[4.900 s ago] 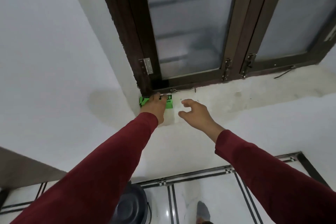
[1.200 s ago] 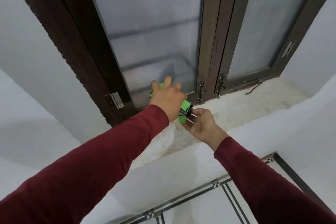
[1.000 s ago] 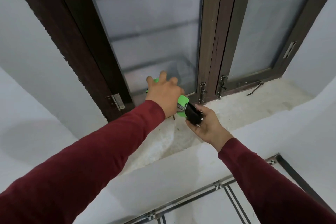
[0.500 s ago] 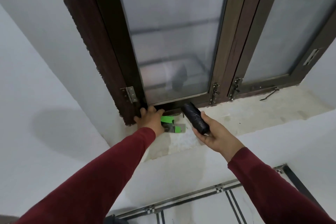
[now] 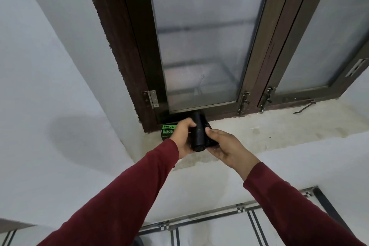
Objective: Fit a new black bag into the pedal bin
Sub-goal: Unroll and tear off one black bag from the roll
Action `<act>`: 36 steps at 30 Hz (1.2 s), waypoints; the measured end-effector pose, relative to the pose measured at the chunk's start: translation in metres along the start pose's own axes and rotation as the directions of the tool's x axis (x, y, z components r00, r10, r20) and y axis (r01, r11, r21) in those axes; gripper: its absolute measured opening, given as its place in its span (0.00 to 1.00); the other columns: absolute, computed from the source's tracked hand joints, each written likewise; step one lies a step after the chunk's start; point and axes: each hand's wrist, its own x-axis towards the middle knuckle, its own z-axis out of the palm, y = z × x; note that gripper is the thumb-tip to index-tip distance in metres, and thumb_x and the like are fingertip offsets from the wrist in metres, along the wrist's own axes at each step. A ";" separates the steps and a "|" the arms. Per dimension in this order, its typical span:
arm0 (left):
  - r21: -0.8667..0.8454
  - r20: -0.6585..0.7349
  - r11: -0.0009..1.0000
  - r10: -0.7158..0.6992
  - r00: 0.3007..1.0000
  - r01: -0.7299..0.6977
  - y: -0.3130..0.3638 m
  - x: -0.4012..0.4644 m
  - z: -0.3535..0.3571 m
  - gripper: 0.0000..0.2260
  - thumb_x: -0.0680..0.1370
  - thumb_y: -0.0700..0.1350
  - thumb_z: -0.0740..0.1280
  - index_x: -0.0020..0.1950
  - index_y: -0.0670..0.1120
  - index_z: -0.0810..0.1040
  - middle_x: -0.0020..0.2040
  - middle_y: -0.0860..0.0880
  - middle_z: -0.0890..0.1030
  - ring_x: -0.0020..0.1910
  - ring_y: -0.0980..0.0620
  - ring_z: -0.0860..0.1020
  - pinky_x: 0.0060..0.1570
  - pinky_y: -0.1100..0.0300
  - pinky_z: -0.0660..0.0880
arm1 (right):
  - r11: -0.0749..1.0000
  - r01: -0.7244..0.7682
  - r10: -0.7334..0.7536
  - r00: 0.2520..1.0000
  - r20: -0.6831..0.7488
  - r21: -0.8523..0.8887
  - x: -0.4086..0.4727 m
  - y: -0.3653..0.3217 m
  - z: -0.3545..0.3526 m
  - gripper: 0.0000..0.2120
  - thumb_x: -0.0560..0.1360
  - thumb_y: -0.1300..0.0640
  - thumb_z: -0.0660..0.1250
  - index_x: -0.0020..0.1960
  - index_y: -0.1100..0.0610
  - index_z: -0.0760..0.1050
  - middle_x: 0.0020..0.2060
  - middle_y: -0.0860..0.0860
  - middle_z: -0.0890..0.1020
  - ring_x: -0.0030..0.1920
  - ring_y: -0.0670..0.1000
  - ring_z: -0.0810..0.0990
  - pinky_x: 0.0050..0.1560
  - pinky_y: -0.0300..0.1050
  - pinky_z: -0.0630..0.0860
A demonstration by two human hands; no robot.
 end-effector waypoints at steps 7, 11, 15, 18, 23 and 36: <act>-0.090 0.062 0.995 -0.045 0.997 0.050 -0.006 0.004 -0.010 0.27 0.71 0.50 0.75 0.69 0.42 0.80 0.64 0.40 0.83 0.60 0.40 0.82 0.66 0.47 0.76 | 0.989 0.148 -0.141 0.975 -0.171 0.025 0.000 -0.011 -0.001 0.14 0.81 0.70 0.62 0.63 0.58 0.72 0.52 0.60 0.82 0.50 0.57 0.82 0.50 0.53 0.82; -0.071 0.057 0.994 -0.077 0.995 0.081 -0.005 0.002 -0.013 0.25 0.71 0.43 0.73 0.68 0.42 0.79 0.62 0.40 0.84 0.55 0.39 0.82 0.56 0.48 0.81 | 0.971 0.189 -0.211 0.965 -0.157 -0.145 -0.008 -0.018 0.000 0.23 0.75 0.77 0.51 0.51 0.57 0.79 0.52 0.62 0.82 0.47 0.59 0.81 0.48 0.53 0.81; -0.011 0.055 0.996 -0.084 0.995 0.085 -0.004 -0.002 -0.014 0.17 0.71 0.39 0.70 0.60 0.44 0.80 0.53 0.41 0.84 0.47 0.41 0.83 0.43 0.51 0.82 | 0.986 0.105 -0.129 0.972 -0.195 -0.132 -0.008 -0.022 -0.002 0.05 0.74 0.63 0.66 0.44 0.60 0.80 0.46 0.60 0.83 0.42 0.58 0.83 0.47 0.51 0.81; 0.031 0.090 0.996 -0.080 0.993 0.078 -0.005 -0.005 -0.014 0.23 0.71 0.37 0.68 0.66 0.41 0.79 0.60 0.38 0.84 0.53 0.40 0.83 0.57 0.45 0.81 | 0.907 0.069 -0.137 0.981 -0.138 -0.416 -0.006 -0.019 -0.008 0.28 0.62 0.40 0.81 0.54 0.54 0.77 0.49 0.52 0.85 0.49 0.53 0.85 0.57 0.53 0.82; -0.047 0.117 0.995 -0.083 0.990 0.089 -0.002 -0.005 -0.014 0.21 0.71 0.37 0.62 0.64 0.40 0.79 0.58 0.38 0.83 0.54 0.39 0.82 0.57 0.45 0.80 | 0.655 0.154 -0.313 0.946 -0.080 -0.740 -0.004 -0.020 -0.013 0.12 0.73 0.43 0.76 0.47 0.51 0.83 0.44 0.52 0.86 0.47 0.53 0.84 0.48 0.46 0.79; 0.061 0.092 0.996 -0.065 0.994 0.059 0.003 -0.006 -0.016 0.13 0.70 0.42 0.64 0.51 0.42 0.83 0.50 0.42 0.84 0.48 0.41 0.82 0.54 0.50 0.79 | 0.710 0.224 -0.326 0.945 -0.030 -0.668 -0.006 -0.029 -0.019 0.28 0.70 0.74 0.53 0.42 0.48 0.86 0.44 0.52 0.86 0.47 0.55 0.84 0.47 0.44 0.82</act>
